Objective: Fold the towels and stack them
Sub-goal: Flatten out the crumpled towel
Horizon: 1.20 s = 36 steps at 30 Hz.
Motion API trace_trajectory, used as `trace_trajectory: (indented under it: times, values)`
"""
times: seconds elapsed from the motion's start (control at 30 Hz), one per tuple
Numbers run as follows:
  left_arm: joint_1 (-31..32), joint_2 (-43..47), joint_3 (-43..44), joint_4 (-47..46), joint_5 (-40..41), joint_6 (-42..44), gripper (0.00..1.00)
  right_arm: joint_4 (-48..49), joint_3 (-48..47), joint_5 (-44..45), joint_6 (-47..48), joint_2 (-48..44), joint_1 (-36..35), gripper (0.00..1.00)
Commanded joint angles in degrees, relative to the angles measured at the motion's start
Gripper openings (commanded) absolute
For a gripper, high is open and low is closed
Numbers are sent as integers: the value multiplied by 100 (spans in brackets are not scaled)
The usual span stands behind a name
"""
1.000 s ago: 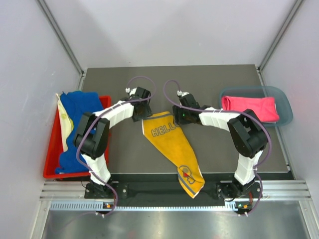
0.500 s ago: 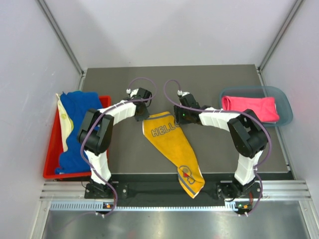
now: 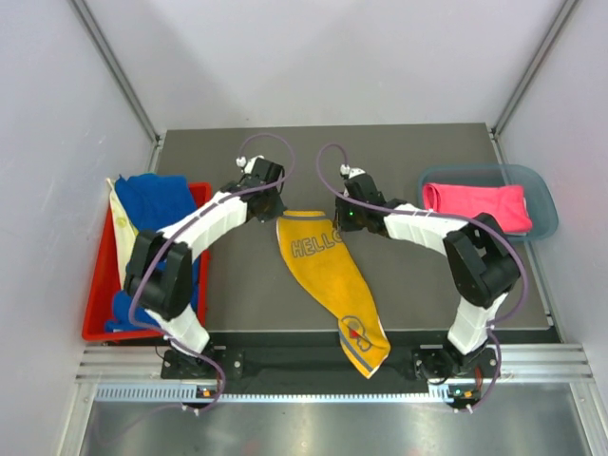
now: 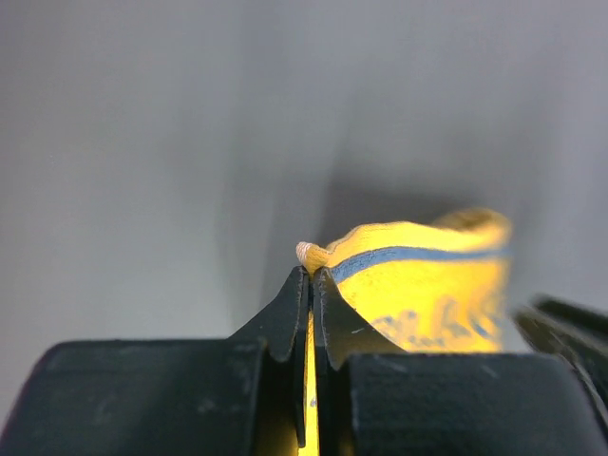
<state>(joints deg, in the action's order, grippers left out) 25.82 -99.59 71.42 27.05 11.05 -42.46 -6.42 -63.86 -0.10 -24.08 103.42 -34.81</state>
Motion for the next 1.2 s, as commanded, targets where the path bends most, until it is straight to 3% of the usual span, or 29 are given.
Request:
trace_trajectory:
  times: [0.0, 0.17, 0.5, 0.8, 1.17]
  values:
    - [116, 817, 206, 195, -155, 19, 0, 132, -285, -17, 8, -559, 27, 26]
    - [142, 1704, -136, 730, 2, -323, 0, 79, -321, -17, 78, -559, 35, 43]
    - [151, 4015, -1709, 1205, -86, -1149, 0, 421, -347, -569, 105, -15, -360, 62]
    - [151, 4615, -2685, 1470, -226, -1853, 0, 290, -830, -377, 166, 618, -958, 63]
    - [151, 5002, -2703, 1778, 134, -2284, 0, -8, -1313, -158, 342, 1119, -1195, 62]
